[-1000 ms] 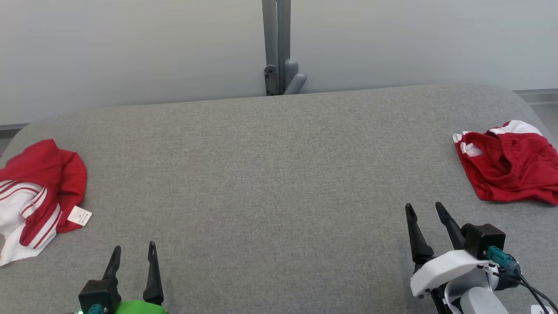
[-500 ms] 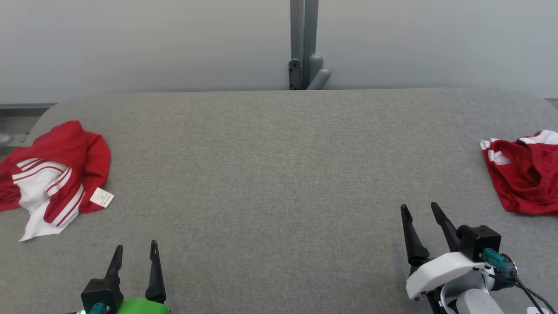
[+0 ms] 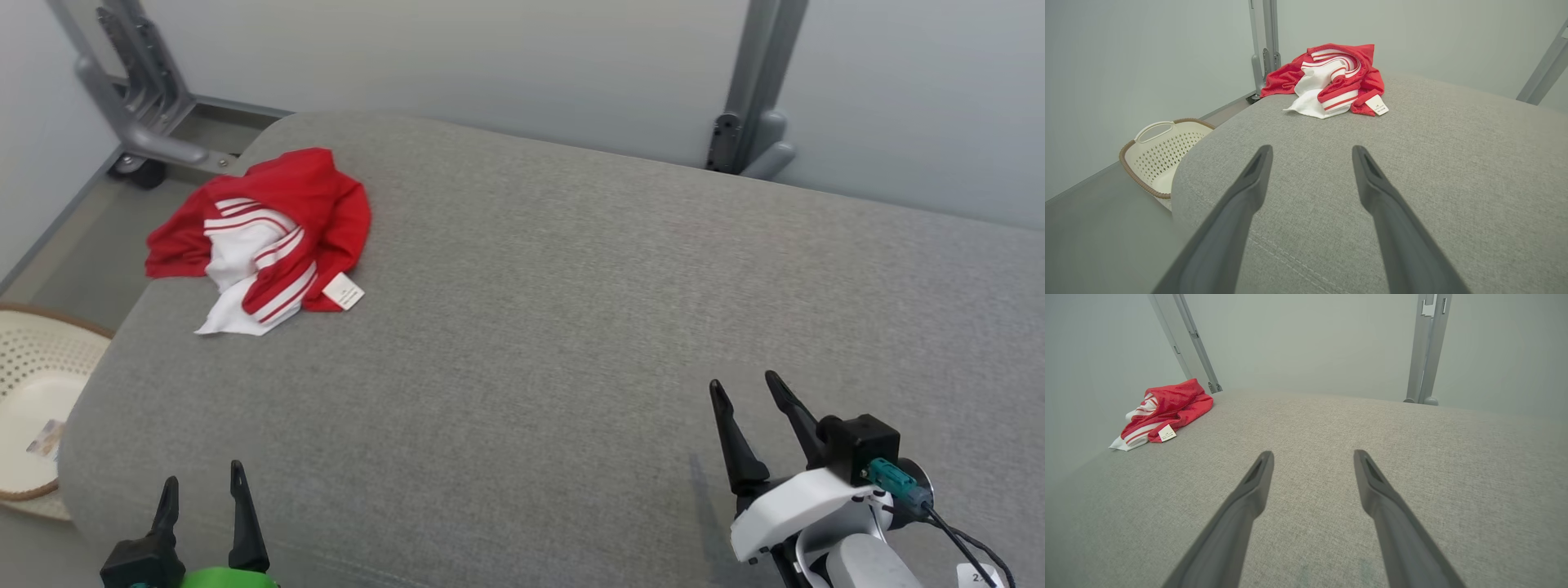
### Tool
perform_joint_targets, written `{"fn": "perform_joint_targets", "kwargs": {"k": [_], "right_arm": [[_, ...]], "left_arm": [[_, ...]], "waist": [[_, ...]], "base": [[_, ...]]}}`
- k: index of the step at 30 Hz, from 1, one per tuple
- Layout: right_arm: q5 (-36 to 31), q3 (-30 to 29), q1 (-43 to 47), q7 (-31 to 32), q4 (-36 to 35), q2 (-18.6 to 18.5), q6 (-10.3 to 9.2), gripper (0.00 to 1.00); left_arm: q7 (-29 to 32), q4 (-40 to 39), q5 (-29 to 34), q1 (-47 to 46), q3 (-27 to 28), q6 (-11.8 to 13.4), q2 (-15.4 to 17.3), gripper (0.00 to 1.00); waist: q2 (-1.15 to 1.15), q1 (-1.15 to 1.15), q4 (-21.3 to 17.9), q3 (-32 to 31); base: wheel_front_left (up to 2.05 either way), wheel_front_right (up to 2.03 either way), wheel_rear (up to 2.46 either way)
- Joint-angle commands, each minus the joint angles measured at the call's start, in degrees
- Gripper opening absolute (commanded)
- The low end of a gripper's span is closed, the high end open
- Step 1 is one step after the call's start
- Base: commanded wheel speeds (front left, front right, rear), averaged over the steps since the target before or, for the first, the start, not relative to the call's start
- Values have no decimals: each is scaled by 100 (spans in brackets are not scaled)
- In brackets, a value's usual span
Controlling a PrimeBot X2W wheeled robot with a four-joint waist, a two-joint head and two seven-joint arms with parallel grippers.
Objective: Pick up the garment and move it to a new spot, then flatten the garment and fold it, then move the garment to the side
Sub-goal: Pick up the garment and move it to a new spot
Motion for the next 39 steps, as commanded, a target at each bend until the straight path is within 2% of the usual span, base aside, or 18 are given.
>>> {"fn": "perform_joint_targets", "kwargs": {"k": [1,5,10,16,20,25,29,35,39], "right_arm": [[-4,26,-64,-15,-25,-20,-6,100],[20,136,-53,-15,0,-22,-6,100],[-53,190,-103,-15,10,-23,-6,100],[-212,244,-234,-15,-48,-25,-6,100],[-309,293,-399,-15,-132,-82,-6,100],[-337,414,-642,-15,-315,-236,-6,100],[-376,507,-851,66,-492,-372,-6,100],[-420,557,-1091,253,-882,-538,-6,100],[-450,503,-1161,322,-1127,-645,-7,100]], "left_arm": [[1,-16,-26,95,36,16,16,100],[1,2,-70,160,128,-4,16,100],[1,9,-187,180,176,5,16,100],[2,174,-514,-184,203,-226,17,100],[1,410,-420,-672,285,-429,23,100],[0,981,-328,-1671,280,-642,247,100],[3,1608,-351,-2532,188,-748,598,100],[18,2582,-656,-3678,68,-797,1098,100],[160,3110,-930,-4198,-248,-803,1359,100]], "waist": [[55,0,645,82],[55,0,788,63],[55,0,776,117],[55,0,568,377],[55,0,350,683],[55,0,36,1085],[55,0,-252,1457],[55,0,-664,2071],[55,0,-881,2404]], "base": [[0,0,0],[0,0,0],[0,0,0],[0,0,0],[0,0,0],[0,0,0],[0,0,0],[0,0,0],[0,0,0]]}}
